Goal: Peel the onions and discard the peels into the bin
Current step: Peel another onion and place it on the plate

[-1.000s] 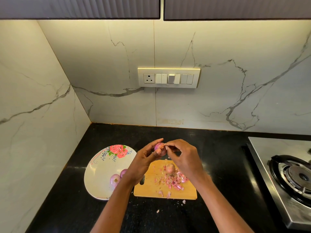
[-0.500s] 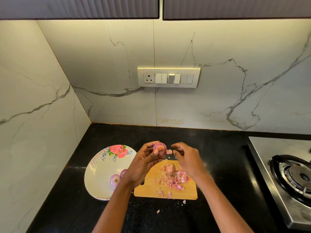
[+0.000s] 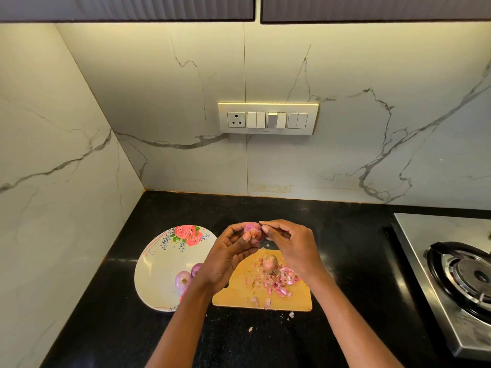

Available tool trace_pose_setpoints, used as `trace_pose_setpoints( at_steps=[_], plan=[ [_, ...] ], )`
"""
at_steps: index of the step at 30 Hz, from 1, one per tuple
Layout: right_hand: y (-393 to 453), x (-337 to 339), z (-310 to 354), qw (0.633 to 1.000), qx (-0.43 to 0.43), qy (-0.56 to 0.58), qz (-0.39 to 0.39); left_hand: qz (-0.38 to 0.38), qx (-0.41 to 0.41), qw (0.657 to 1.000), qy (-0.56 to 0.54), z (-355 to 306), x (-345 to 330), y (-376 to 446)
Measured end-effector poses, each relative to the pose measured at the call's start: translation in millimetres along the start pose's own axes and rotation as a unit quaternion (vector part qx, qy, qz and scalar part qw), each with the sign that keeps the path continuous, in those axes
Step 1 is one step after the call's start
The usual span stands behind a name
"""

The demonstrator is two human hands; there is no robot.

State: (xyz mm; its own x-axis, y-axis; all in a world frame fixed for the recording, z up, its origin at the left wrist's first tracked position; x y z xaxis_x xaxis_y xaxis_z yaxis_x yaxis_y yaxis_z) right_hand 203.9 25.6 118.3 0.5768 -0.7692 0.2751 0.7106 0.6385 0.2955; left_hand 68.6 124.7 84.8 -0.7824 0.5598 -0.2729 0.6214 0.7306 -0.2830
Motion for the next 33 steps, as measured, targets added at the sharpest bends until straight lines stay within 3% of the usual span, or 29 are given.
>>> trace_pose_setpoints(
  at_steps=[7, 15, 29, 33],
  plan=[
    [-7.5, 2.0, -0.8, 0.996, 0.046, -0.061, -0.037, 0.005, 0.023, 1.000, -0.015, 9.7, 1.8, -1.0],
    [-8.0, 2.1, -4.5, 0.999, -0.038, 0.024, 0.002, 0.003, 0.019, 1.000, -0.015, 6.4, 0.0, -0.5],
    [-16.8, 3.0, -5.8, 0.996, 0.025, -0.063, -0.058, 0.011, 0.032, 0.999, -0.016, 13.2, -2.0, -3.9],
    [-16.0, 3.2, -8.1, 0.999, -0.023, 0.008, -0.049, 0.002, 0.031, 0.999, -0.032, 12.1, -1.7, -3.1]
  ],
)
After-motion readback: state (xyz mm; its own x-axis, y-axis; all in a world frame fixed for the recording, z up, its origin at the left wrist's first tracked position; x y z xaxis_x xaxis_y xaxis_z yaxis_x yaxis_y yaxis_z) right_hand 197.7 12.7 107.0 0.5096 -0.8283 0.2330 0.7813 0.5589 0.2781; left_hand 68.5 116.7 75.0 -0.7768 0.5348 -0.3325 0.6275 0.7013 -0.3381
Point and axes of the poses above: each hand's wrist, its own y-axis towards the middle knuckle, its own x-axis out of the back of the hand, z = x × y, the point moved 7 cm from there along y, towards the middle knuckle, and after that the axes turned 12 degrees about -z, right-handed, at the moved point
